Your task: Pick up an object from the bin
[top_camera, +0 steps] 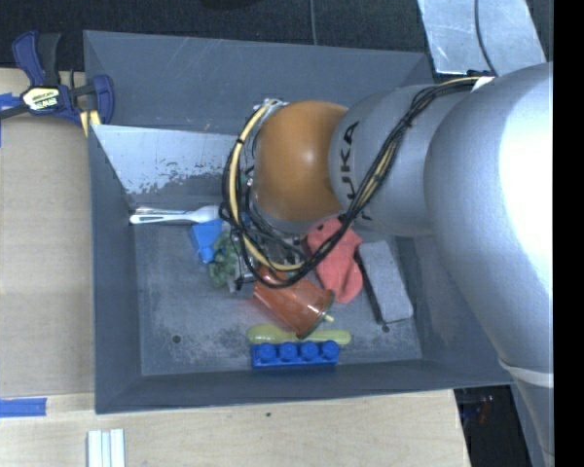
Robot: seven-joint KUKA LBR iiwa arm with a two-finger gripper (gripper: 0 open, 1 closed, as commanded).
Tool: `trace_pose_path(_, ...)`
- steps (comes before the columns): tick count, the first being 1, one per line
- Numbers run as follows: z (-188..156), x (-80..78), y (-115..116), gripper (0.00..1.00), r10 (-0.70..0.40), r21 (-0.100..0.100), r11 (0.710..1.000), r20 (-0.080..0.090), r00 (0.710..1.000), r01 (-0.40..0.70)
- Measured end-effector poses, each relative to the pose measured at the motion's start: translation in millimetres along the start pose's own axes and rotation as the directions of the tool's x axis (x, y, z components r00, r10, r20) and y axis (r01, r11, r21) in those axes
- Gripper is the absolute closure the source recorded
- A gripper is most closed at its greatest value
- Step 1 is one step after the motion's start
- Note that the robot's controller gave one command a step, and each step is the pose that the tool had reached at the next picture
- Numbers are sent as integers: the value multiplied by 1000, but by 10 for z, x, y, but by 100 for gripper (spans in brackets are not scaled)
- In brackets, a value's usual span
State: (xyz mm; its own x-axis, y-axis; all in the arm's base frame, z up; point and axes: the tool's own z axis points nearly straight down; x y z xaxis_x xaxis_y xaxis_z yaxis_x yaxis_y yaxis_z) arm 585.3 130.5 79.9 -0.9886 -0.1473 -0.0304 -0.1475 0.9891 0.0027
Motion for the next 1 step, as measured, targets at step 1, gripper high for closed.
trace_pose_path(1,0,0,0,100,0,0,1000,0,1000,0)
